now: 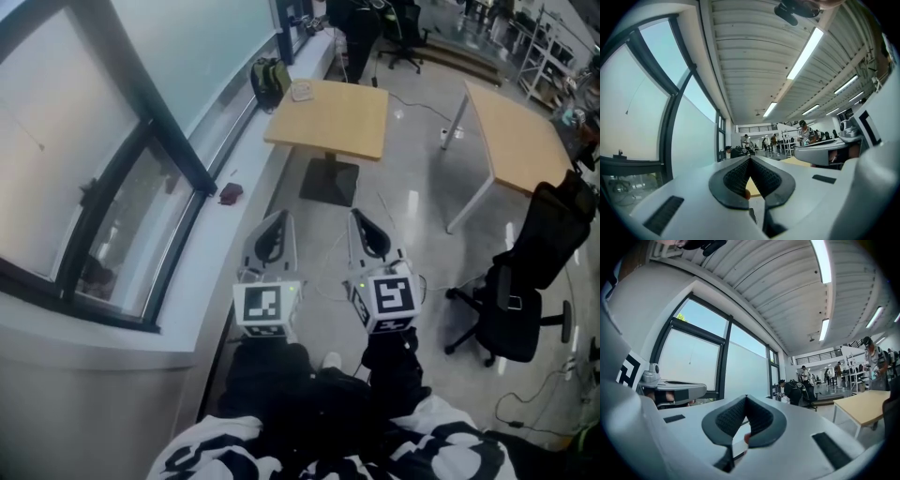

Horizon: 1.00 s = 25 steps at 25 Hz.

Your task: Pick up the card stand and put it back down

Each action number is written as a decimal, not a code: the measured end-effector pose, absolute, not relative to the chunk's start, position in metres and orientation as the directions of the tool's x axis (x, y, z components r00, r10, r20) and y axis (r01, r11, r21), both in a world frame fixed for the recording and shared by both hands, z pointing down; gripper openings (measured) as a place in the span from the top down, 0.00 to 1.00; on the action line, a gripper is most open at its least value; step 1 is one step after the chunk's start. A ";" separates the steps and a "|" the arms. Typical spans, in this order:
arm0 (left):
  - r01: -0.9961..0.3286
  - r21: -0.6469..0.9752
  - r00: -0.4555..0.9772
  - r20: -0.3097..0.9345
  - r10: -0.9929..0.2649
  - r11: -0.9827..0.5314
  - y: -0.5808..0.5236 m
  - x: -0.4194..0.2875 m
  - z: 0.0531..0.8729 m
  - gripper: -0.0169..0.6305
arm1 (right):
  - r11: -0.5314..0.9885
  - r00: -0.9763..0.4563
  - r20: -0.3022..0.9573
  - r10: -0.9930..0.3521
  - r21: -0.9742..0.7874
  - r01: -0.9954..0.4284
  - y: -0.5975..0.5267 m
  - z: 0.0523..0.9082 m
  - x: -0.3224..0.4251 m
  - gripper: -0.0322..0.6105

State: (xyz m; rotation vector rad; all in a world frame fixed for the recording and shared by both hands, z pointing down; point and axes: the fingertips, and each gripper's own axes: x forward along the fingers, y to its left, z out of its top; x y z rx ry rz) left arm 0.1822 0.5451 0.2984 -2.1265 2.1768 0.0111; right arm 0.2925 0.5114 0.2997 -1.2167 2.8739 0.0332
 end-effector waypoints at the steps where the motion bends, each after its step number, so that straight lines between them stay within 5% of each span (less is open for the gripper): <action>1: -0.998 -0.062 -0.026 -0.072 -0.997 0.030 0.543 0.179 0.300 0.96 | 0.700 -0.700 -0.029 -0.713 0.012 -0.714 0.509 0.299 0.290 0.92; 25: -1.000 -0.021 0.000 -0.108 -0.994 0.002 0.353 0.028 0.299 0.96 | 0.614 -0.615 -0.019 -0.788 0.038 -0.788 0.304 0.294 0.192 0.92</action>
